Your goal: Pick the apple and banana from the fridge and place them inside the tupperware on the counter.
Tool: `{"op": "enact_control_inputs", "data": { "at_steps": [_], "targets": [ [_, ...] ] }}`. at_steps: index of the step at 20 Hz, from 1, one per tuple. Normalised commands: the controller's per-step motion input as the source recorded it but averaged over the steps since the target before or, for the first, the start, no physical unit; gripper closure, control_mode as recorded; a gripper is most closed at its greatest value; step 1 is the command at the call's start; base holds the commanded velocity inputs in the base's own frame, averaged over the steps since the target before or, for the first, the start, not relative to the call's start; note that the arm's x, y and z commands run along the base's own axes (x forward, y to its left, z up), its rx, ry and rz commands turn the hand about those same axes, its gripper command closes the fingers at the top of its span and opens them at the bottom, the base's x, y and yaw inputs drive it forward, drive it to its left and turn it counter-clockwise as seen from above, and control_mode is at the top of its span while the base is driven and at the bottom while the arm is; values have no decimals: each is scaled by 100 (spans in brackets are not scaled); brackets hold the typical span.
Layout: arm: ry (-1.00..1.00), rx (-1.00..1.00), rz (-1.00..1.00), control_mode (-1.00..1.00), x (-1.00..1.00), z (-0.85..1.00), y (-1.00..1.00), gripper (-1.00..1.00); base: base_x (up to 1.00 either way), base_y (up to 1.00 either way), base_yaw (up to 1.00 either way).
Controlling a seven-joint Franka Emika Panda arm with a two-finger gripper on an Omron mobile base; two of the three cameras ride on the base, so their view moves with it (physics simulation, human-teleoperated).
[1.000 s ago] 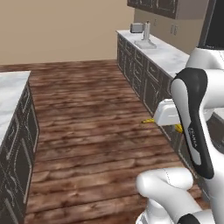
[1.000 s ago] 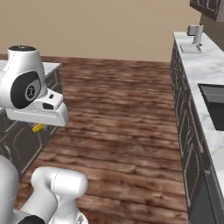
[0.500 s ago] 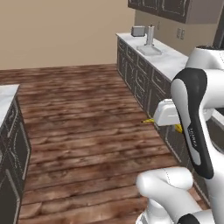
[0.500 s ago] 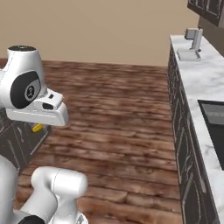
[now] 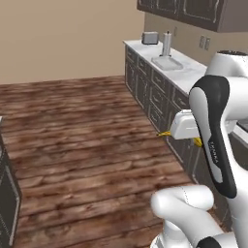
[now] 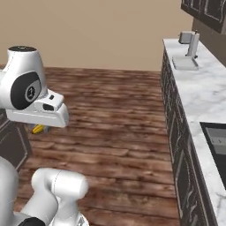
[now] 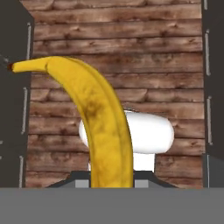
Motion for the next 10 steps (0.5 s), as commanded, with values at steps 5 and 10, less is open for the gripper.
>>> {"op": "enact_control_inputs", "data": {
  "at_steps": [5, 10],
  "targets": [
    [0, 0, 0, 100, 0, 0, 0, 100, 100, -2, -30],
    [0, 0, 0, 100, 0, 0, 0, 100, 100, 0, -45]
  ]
}}
